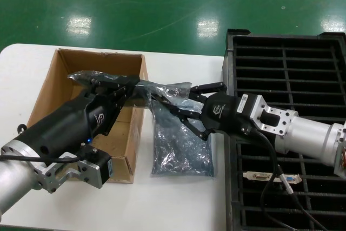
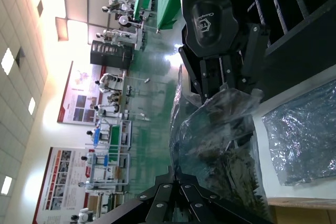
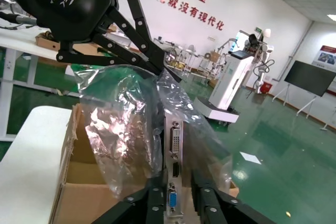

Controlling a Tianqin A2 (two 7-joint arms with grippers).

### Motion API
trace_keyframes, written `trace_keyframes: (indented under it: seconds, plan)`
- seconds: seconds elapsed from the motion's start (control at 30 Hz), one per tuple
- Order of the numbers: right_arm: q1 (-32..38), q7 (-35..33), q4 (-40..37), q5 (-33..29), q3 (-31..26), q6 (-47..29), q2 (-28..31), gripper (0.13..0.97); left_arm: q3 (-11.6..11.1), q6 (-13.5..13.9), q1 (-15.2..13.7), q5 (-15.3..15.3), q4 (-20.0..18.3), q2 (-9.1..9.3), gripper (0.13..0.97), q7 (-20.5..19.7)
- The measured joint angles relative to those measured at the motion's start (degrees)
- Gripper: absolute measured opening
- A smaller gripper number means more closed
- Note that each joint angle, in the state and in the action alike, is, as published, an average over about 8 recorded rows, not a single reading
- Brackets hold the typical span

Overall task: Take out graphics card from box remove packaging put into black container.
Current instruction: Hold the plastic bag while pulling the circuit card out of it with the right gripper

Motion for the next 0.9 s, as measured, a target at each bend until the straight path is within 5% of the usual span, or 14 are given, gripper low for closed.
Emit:
trace_keyframes:
  seconds: [0.47, 0.9]
  plan:
    - [1.25, 1.8, -1.73, 0.27, -0.35, 0.5, -1.73, 0.317, 0.0, 0.0, 0.0, 0.0, 0.0, 0.0, 0.14, 0.0]
    - [2.59, 2.55, -5.52, 0.19, -0.36, 1.71, -4.17, 0.248, 0.0, 0.0, 0.0, 0.0, 0.0, 0.0, 0.14, 0.0]
